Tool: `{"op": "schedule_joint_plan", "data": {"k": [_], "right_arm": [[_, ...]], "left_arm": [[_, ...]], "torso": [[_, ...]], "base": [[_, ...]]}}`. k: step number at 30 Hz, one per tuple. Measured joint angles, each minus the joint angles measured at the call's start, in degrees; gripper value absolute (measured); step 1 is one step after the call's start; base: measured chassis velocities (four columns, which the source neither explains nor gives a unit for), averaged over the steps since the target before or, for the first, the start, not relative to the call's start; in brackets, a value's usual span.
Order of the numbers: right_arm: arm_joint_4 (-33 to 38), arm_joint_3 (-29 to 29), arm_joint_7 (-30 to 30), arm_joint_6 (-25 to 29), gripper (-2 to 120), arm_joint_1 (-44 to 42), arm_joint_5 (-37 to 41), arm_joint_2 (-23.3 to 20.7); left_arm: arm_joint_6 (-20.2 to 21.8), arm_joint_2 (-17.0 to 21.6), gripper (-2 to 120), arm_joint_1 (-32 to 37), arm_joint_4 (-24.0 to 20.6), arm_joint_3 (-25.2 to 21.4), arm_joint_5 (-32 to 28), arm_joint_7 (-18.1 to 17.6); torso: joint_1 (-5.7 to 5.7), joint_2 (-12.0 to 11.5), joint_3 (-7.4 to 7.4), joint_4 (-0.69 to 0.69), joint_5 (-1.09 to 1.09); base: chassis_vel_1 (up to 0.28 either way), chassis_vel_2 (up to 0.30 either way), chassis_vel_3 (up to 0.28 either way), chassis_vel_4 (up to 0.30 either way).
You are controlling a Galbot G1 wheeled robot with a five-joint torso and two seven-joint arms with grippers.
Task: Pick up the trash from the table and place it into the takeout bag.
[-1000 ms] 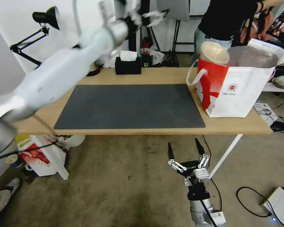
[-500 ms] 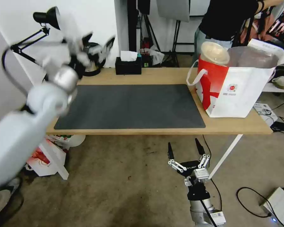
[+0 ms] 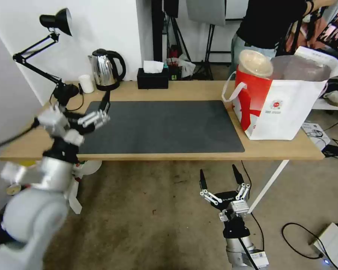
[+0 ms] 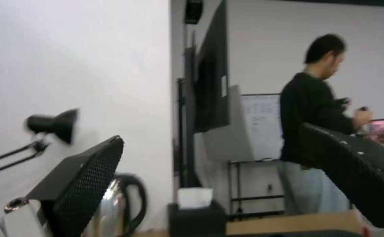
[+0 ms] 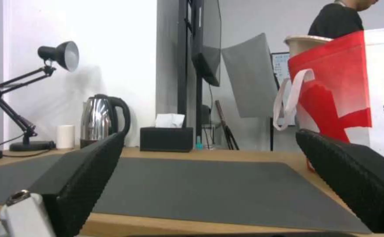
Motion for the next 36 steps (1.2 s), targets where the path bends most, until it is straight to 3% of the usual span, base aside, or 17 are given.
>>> {"op": "schedule_joint_plan", "data": {"k": [6,12,16,18,20,22,26,36], "right_arm": [[0.0,0.0,0.0,0.0,100,0.0,0.0,0.0],[0.0,0.0,0.0,0.0,100,0.0,0.0,0.0],[0.0,0.0,0.0,0.0,100,0.0,0.0,0.0],[0.0,0.0,0.0,0.0,100,0.0,0.0,0.0],[0.0,0.0,0.0,0.0,100,0.0,0.0,0.0],[0.0,0.0,0.0,0.0,100,0.0,0.0,0.0],[0.0,0.0,0.0,0.0,100,0.0,0.0,0.0],[0.0,0.0,0.0,0.0,100,0.0,0.0,0.0]], "left_arm": [[-4.8,-5.6,100,5.7,0.1,2.6,6.4,-0.1],[-7.0,-9.3,100,7.6,1.0,5.5,9.5,-0.1],[-9.9,-11.9,100,8.8,3.6,7.8,12.5,0.1],[-13.7,-13.6,100,10.1,7.3,9.3,14.4,0.2],[-14.3,-13.9,100,10.3,8.0,9.5,14.9,0.2],[-16.7,-16.1,100,11.7,11.8,11.8,18.5,0.1],[-18.7,-18.3,100,13.0,15.6,14.5,20.6,-0.2],[-20.3,-19.6,100,13.8,18.9,14.8,21.8,-0.8]], "torso": [[0.0,0.0,-0.01,-0.02,0.03],[0.01,0.0,0.0,-0.01,0.02],[0.01,0.0,0.0,-0.02,0.01],[0.01,0.0,0.01,0.0,0.01],[0.01,0.0,0.0,-0.01,0.01],[0.01,0.0,0.01,-0.01,0.0],[0.01,0.0,0.0,0.0,0.0],[0.01,0.0,0.0,-0.01,0.0]], "base": [[0.0,0.0,0.0,0.0],[0.0,0.0,0.0,0.0],[0.0,0.0,0.0,0.0],[0.0,0.0,0.0,0.0],[0.0,0.0,0.0,0.0],[0.0,0.0,0.0,0.0],[0.0,0.0,0.0,0.0],[0.0,0.0,0.0,0.0]]}}
